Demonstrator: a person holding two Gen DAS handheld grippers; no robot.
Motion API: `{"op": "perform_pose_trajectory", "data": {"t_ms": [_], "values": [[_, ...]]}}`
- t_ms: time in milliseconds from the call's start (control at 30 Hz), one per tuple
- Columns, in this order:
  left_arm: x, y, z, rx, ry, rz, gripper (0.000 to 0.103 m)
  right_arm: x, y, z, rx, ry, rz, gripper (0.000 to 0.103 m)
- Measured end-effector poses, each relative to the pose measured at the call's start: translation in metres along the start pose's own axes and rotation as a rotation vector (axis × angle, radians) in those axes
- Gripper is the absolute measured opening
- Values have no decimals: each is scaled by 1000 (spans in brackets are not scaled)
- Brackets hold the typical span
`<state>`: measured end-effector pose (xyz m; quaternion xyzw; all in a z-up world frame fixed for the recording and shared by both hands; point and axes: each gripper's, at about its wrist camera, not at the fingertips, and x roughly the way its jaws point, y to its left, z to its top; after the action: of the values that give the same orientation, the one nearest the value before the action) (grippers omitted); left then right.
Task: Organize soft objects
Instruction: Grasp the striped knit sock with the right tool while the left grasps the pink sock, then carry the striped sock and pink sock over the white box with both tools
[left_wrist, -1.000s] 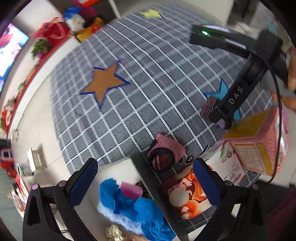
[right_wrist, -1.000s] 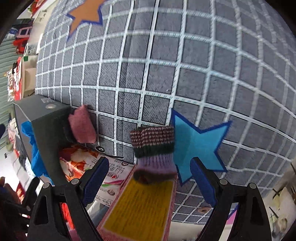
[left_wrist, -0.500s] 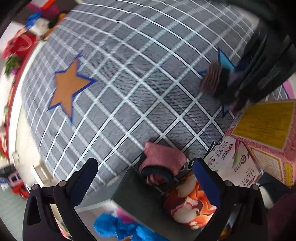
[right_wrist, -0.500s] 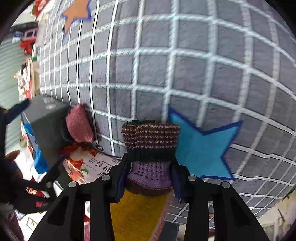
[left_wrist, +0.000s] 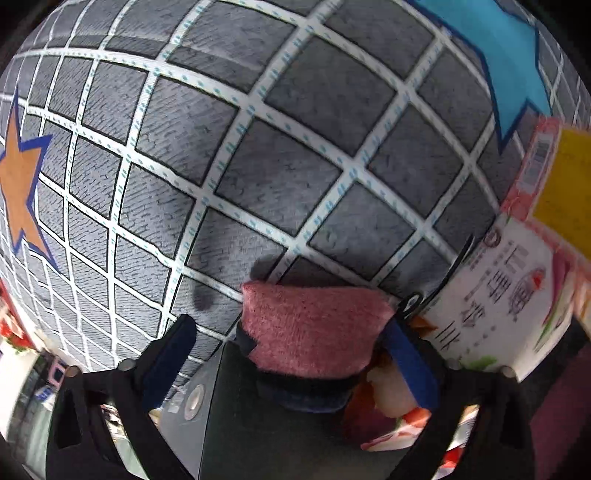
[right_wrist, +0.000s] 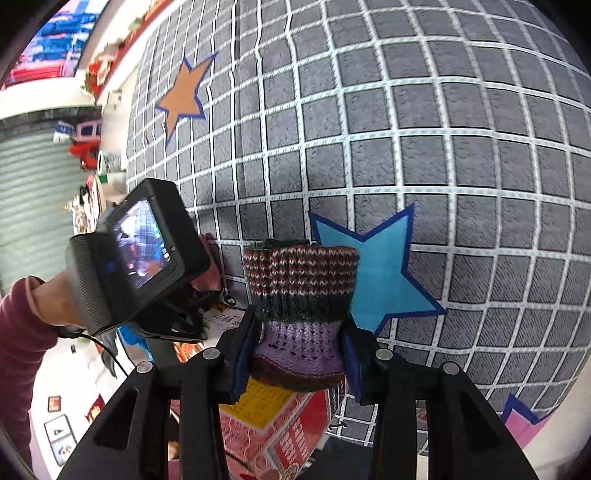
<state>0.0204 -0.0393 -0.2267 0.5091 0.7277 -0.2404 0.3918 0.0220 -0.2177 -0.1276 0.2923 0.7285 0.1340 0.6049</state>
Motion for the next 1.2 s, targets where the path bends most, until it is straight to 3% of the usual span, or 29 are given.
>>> {"op": "perform_pose_trajectory", "data": {"t_ms": [133,200,300,433,600,733,900,1200], "values": [[-9,4,-1,-37,-17,-42,65,-17,1,-11,20,-65,6,43],[-19,4,-4,-49,-59,-33,46,-25,1,-15,32,-103,1,43],[-37,9,-13,-111,-152,-5,40,-37,0,-25,35,-160,-25,43],[-64,19,-35,-250,-306,20,39,-49,3,-34,36,-227,-80,43],[-104,26,-74,-477,-494,-22,39,-60,14,-54,33,-292,-135,43],[-133,16,-106,-591,-605,-39,39,-64,26,-71,36,-320,-160,43],[-145,-19,-135,-642,-693,-39,39,-67,48,-90,15,-357,-197,43],[-144,-39,-194,-741,-785,-69,39,-83,90,-119,-45,-439,-245,43]]}}
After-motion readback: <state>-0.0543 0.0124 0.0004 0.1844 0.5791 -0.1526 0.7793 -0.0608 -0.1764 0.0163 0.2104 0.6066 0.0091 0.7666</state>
